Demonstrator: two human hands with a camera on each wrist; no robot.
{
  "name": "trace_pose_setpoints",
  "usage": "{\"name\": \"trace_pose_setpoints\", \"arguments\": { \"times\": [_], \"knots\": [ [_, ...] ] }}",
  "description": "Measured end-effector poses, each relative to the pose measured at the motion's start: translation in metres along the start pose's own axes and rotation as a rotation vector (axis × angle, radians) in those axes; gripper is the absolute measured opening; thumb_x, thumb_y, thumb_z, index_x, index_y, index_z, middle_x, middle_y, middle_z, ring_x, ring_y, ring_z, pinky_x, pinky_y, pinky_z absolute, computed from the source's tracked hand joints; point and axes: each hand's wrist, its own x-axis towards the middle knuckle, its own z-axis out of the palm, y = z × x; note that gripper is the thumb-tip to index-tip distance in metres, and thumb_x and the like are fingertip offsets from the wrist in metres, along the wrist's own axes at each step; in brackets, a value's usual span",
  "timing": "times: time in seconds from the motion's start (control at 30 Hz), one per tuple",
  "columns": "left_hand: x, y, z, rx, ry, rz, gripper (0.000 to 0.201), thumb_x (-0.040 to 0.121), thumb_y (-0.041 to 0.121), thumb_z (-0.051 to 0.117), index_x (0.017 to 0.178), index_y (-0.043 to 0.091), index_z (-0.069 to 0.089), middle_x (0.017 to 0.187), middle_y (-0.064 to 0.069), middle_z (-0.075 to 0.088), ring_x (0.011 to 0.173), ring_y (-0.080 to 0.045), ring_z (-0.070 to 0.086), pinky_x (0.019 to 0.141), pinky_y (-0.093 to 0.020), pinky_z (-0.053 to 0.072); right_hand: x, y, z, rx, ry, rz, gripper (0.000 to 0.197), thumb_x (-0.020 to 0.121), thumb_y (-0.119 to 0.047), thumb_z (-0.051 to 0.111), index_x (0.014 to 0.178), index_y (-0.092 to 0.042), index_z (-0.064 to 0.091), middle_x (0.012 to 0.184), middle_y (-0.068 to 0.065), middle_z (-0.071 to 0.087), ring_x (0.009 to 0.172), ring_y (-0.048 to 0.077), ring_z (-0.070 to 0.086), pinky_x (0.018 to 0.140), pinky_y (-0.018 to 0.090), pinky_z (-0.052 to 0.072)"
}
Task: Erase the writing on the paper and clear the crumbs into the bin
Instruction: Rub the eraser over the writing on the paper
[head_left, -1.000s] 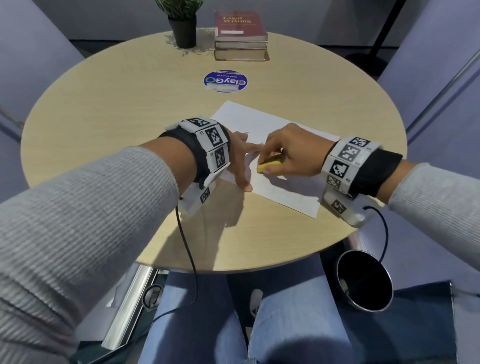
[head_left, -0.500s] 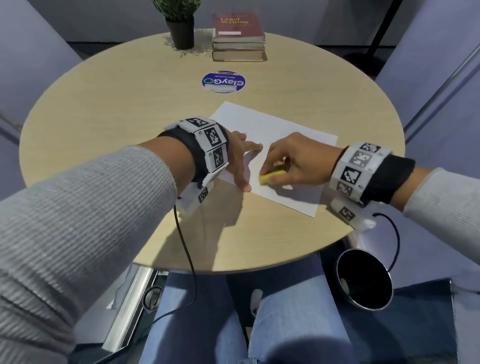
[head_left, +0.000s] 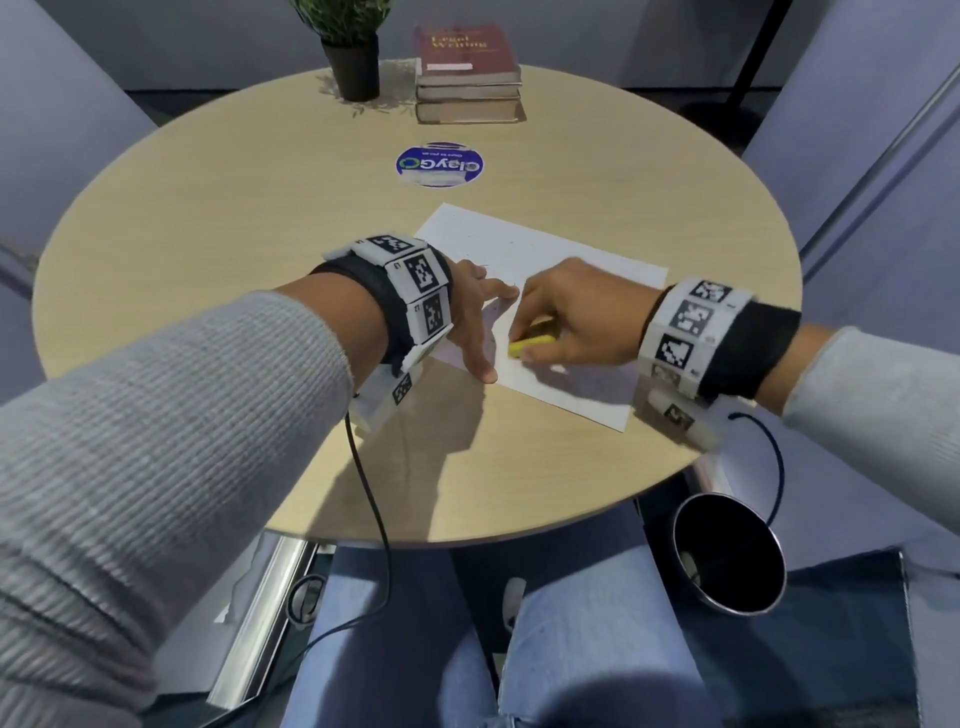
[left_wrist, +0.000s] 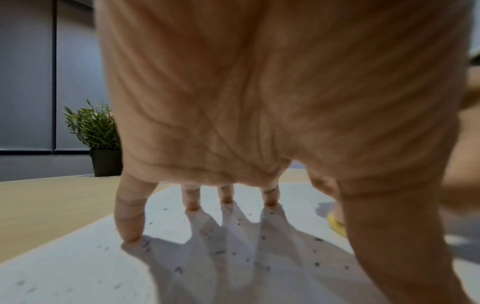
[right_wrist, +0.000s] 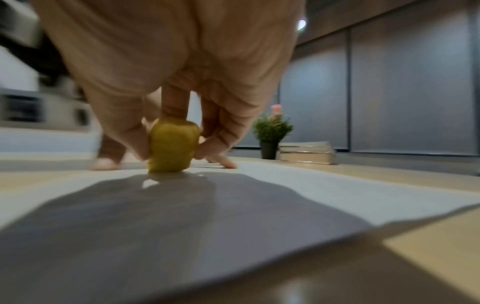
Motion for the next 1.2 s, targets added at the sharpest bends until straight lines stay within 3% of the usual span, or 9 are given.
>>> {"name": "trace_pose_setpoints", "arguments": {
  "times": [0.1, 0.27, 0.4, 0.57, 0.77, 0.9, 1.03, 1.1, 1.2],
  "knots": [
    [0.001, -0.001, 0.001, -0.011, 0.005, 0.001, 0.109, 0.073, 0.057, 0.071, 0.15, 0.035, -0.003, 0.159, -0.001, -0.007, 0.146, -0.02, -0.003, 0.114, -0.045, 0.014, -0.007, -0.012, 0.004, 0.049, -0.063, -0.087, 0.022, 0.079, -0.037, 0.069, 0.091, -0.02, 0.077, 0.085, -0.004, 0.069, 0.072, 0.011, 0.06, 0.069, 0.021, 0.046],
    [0.005, 0.0, 0.002, 0.008, 0.011, -0.005, 0.11, 0.072, 0.059, 0.07, 0.15, 0.035, -0.004, 0.159, -0.001, -0.007, 0.146, -0.02, -0.004, 0.114, -0.046, 0.012, 0.002, 0.019, -0.008, -0.006, 0.054, 0.097, 0.018, 0.079, -0.031, 0.073, 0.093, -0.021, 0.077, 0.089, 0.001, 0.069, 0.083, 0.018, 0.062, 0.073, 0.026, 0.044],
    [0.005, -0.001, 0.002, 0.005, 0.01, -0.001, 0.111, 0.071, 0.058, 0.072, 0.15, 0.034, -0.003, 0.159, -0.002, -0.006, 0.146, -0.021, -0.003, 0.114, -0.047, 0.013, -0.009, -0.002, 0.002, 0.038, -0.04, -0.048, 0.017, 0.08, -0.031, 0.073, 0.092, -0.02, 0.077, 0.084, -0.004, 0.068, 0.072, 0.009, 0.059, 0.07, 0.022, 0.046],
    [0.007, 0.001, 0.002, 0.01, 0.016, -0.006, 0.11, 0.072, 0.058, 0.071, 0.151, 0.033, -0.002, 0.159, -0.005, -0.004, 0.146, -0.022, -0.002, 0.115, -0.047, 0.012, 0.004, 0.025, -0.013, 0.018, 0.065, 0.138, 0.017, 0.08, -0.033, 0.073, 0.091, -0.02, 0.077, 0.084, 0.001, 0.07, 0.074, 0.015, 0.06, 0.073, 0.034, 0.052],
    [0.007, 0.001, 0.001, 0.037, 0.006, -0.009, 0.111, 0.072, 0.06, 0.07, 0.151, 0.032, -0.003, 0.159, -0.002, -0.003, 0.146, -0.02, -0.003, 0.116, -0.045, 0.014, -0.01, -0.004, 0.001, 0.059, -0.052, -0.046, 0.019, 0.08, -0.035, 0.072, 0.091, -0.021, 0.078, 0.083, -0.005, 0.069, 0.071, 0.009, 0.06, 0.067, 0.021, 0.047],
    [0.005, 0.004, 0.001, 0.043, 0.017, -0.013, 0.109, 0.074, 0.059, 0.069, 0.151, 0.032, -0.004, 0.159, -0.006, -0.002, 0.146, -0.022, 0.001, 0.113, -0.046, 0.015, 0.0, 0.025, -0.015, 0.03, 0.063, 0.12, 0.017, 0.08, -0.033, 0.074, 0.09, -0.02, 0.078, 0.082, 0.0, 0.071, 0.074, 0.015, 0.062, 0.073, 0.034, 0.052],
    [0.007, 0.003, 0.0, 0.06, 0.012, -0.025, 0.111, 0.071, 0.061, 0.07, 0.151, 0.031, -0.002, 0.158, -0.005, 0.002, 0.146, -0.022, 0.004, 0.114, -0.047, 0.017, -0.011, 0.0, -0.001, 0.023, -0.031, -0.027, 0.016, 0.079, -0.032, 0.074, 0.09, -0.021, 0.077, 0.083, -0.007, 0.068, 0.069, 0.005, 0.057, 0.068, 0.016, 0.045],
    [0.007, 0.003, 0.0, 0.072, 0.01, -0.025, 0.111, 0.072, 0.061, 0.069, 0.151, 0.031, -0.003, 0.158, -0.005, 0.002, 0.145, -0.022, 0.005, 0.114, -0.047, 0.018, -0.013, 0.0, -0.001, 0.062, -0.048, -0.049, 0.015, 0.079, -0.032, 0.074, 0.09, -0.021, 0.077, 0.081, -0.008, 0.067, 0.067, 0.001, 0.057, 0.065, 0.012, 0.042],
    [0.007, 0.007, 0.001, 0.061, 0.018, -0.033, 0.109, 0.073, 0.058, 0.071, 0.151, 0.031, -0.001, 0.157, -0.008, 0.007, 0.144, -0.023, 0.01, 0.112, -0.045, 0.02, -0.003, 0.023, -0.015, 0.035, 0.055, 0.089, 0.016, 0.079, -0.033, 0.074, 0.09, -0.021, 0.077, 0.085, -0.001, 0.071, 0.07, 0.008, 0.059, 0.067, 0.023, 0.048]
  ]
}}
